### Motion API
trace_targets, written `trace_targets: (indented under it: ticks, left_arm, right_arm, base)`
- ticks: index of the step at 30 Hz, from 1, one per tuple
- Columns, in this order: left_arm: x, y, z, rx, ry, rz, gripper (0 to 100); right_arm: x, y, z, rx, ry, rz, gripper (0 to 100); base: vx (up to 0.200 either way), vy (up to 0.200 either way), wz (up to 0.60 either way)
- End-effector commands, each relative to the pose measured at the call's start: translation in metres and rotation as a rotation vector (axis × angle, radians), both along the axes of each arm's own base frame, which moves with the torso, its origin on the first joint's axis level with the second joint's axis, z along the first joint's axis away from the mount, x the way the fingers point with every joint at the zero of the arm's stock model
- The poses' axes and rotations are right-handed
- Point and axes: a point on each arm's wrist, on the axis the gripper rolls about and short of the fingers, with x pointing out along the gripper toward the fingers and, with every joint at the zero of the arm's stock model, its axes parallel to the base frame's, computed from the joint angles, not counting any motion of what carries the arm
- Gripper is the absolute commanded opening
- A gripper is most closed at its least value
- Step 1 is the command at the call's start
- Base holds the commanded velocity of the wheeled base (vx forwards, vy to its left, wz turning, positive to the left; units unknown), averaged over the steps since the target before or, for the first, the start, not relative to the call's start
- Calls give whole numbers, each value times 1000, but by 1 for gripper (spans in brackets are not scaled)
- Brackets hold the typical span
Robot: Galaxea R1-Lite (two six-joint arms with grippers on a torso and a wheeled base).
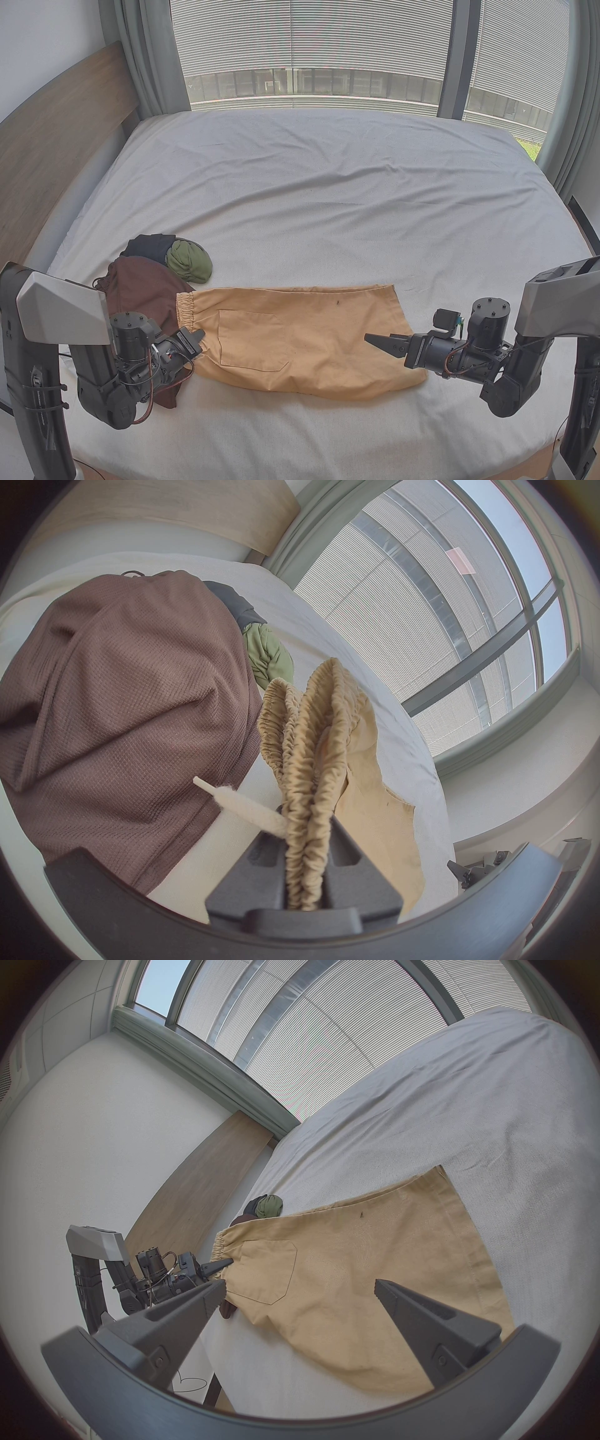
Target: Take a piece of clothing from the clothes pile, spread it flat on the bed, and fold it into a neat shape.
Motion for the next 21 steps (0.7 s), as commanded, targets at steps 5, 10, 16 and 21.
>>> trace_targets:
  ticks: [5,10,16,21]
  left_arm:
    - [-3,-11,12,5,-42,-42,0]
    - [-5,-28,16,-2,-63,-97,0]
    - [-3,-53,23,-19,-111,-170,0]
    - [0,-74,28,-39,-151,-224,0]
  right_arm:
    - [1,-2,1,1,-4,-8,100]
    - [2,-2,3,5,-12,-11,100]
    - [4,-4,2,5,-12,-16,100]
    - [4,-4,3,6,-15,-17,100]
  base:
    - [0,0,0]
    - [0,0,0]
    - [0,0,0]
    - [0,0,0]
